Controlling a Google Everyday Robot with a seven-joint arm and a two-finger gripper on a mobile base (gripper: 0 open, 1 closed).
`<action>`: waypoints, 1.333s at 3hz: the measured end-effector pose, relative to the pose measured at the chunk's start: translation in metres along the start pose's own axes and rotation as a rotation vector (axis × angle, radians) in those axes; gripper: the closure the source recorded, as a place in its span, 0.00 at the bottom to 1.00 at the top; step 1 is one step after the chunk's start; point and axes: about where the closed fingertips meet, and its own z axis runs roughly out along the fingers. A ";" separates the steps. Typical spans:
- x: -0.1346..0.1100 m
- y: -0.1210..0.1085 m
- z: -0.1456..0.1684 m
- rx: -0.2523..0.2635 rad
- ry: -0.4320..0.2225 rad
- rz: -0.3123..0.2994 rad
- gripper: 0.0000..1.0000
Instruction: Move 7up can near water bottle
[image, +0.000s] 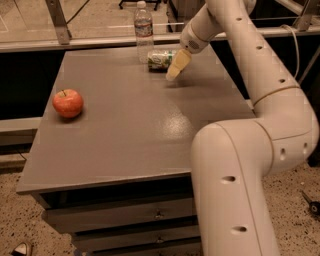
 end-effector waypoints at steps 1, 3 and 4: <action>0.001 0.008 -0.042 -0.019 -0.133 0.035 0.00; 0.038 0.037 -0.117 -0.034 -0.339 0.095 0.00; 0.038 0.037 -0.117 -0.034 -0.339 0.095 0.00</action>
Offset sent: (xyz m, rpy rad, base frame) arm -0.2020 -0.1398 0.0982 0.5649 -0.1445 0.0572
